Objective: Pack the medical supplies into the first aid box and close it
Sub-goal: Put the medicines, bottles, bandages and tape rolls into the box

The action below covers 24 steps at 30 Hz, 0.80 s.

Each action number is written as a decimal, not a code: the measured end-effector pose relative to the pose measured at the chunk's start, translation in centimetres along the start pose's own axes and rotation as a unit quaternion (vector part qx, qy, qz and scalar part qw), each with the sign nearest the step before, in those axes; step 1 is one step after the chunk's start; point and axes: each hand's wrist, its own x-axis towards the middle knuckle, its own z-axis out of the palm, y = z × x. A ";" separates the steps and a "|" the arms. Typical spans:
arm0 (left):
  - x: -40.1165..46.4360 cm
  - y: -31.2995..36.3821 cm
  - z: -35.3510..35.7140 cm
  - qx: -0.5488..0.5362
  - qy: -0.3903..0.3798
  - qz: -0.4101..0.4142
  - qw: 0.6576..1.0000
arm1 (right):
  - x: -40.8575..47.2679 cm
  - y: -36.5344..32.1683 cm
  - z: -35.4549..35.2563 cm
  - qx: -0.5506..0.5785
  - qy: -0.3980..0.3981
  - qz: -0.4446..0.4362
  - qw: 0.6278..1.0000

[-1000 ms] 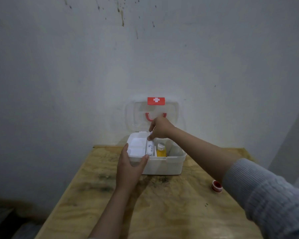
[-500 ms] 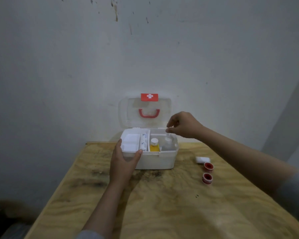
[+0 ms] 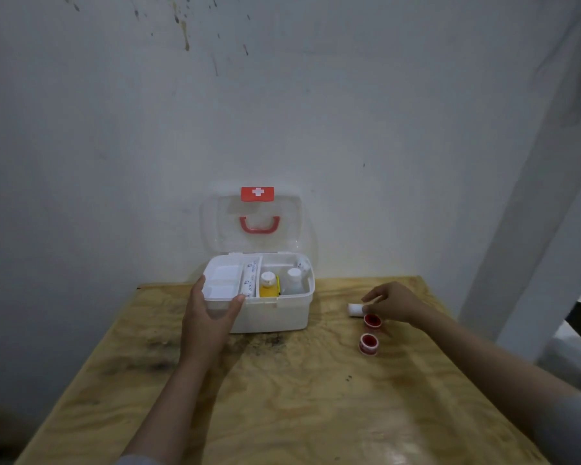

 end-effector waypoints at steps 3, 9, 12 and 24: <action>-0.1 0.1 0.1 0.004 -0.002 0.000 1.000 | 0.8 0.0 0.6 0.023 0.003 0.017 1.000; 0.0 -0.1 0.2 0.000 -0.004 0.000 1.000 | 0.9 -1.7 -1.3 0.063 0.057 -0.030 0.996; 0.1 -0.3 0.2 -0.004 -0.001 -0.009 1.000 | 0.1 -5.1 -3.0 0.085 0.096 -0.094 0.987; 0.0 0.4 -0.3 -0.043 -0.005 -0.018 0.999 | -1.9 -22.4 4.6 0.005 -0.022 -0.293 0.956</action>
